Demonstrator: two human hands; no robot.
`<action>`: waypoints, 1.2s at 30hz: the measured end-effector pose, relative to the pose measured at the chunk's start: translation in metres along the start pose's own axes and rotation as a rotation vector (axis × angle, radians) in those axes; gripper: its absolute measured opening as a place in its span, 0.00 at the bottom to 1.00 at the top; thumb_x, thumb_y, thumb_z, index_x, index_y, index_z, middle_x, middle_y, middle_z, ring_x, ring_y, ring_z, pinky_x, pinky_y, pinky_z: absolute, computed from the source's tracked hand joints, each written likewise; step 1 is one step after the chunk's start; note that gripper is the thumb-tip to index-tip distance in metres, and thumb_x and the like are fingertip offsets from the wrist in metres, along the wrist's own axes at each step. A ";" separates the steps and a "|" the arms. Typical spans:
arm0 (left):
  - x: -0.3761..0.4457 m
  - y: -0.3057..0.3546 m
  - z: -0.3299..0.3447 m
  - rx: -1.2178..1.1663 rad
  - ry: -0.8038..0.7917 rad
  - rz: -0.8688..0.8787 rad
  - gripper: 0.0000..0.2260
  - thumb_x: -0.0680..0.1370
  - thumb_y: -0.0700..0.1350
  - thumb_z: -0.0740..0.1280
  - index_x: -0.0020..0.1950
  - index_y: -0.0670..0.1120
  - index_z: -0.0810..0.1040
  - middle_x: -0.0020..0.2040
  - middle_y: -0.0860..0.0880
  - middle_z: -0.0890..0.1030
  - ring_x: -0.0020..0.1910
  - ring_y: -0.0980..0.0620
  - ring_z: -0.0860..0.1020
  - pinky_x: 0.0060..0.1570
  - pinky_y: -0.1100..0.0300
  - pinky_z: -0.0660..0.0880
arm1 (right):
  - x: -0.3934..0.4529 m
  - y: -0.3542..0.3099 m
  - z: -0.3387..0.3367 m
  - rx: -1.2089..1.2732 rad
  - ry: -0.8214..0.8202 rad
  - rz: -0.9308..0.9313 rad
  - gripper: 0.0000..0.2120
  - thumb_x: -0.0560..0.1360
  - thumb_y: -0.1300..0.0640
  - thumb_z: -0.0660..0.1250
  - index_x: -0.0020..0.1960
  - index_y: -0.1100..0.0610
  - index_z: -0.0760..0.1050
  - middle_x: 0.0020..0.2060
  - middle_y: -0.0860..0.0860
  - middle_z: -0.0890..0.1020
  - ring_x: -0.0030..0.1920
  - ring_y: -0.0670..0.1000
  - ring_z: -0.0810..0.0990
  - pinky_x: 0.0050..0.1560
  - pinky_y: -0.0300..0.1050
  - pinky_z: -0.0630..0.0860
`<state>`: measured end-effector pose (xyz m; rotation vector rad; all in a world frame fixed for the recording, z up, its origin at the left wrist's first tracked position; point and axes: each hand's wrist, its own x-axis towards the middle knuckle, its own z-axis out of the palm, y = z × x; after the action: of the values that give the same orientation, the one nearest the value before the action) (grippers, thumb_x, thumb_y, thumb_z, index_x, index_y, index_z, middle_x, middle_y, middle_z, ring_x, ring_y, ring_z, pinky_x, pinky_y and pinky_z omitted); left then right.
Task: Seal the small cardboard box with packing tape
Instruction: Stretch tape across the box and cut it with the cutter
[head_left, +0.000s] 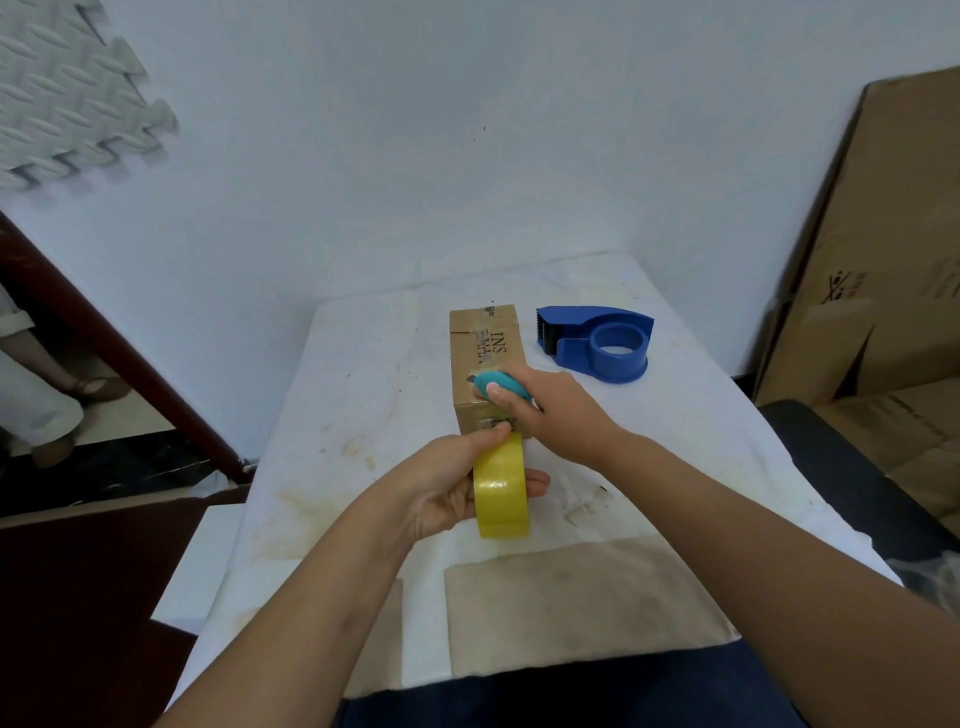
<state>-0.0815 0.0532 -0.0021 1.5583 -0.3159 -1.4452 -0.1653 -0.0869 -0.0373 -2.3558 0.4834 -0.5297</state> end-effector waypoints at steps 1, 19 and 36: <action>0.000 -0.001 -0.001 -0.008 0.000 -0.011 0.16 0.81 0.52 0.64 0.64 0.44 0.76 0.50 0.37 0.86 0.42 0.44 0.86 0.54 0.49 0.80 | 0.000 0.000 0.000 -0.001 0.001 0.003 0.16 0.81 0.43 0.54 0.61 0.49 0.73 0.49 0.50 0.83 0.43 0.47 0.81 0.44 0.48 0.79; -0.001 -0.021 -0.001 -0.209 0.106 0.116 0.13 0.82 0.47 0.62 0.57 0.38 0.79 0.39 0.39 0.86 0.34 0.46 0.85 0.40 0.52 0.83 | 0.003 -0.011 -0.008 0.156 -0.021 0.124 0.18 0.80 0.43 0.57 0.64 0.49 0.74 0.52 0.50 0.84 0.49 0.48 0.82 0.49 0.49 0.80; 0.014 -0.023 0.000 -0.281 0.109 0.107 0.13 0.81 0.45 0.63 0.60 0.40 0.79 0.43 0.37 0.86 0.39 0.43 0.84 0.38 0.53 0.82 | 0.011 -0.044 -0.049 -0.499 -0.563 0.087 0.09 0.80 0.48 0.59 0.51 0.51 0.75 0.42 0.49 0.85 0.42 0.46 0.82 0.49 0.46 0.78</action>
<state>-0.0866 0.0549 -0.0284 1.3648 -0.1231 -1.2580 -0.1716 -0.0865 0.0292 -2.7795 0.4833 0.3411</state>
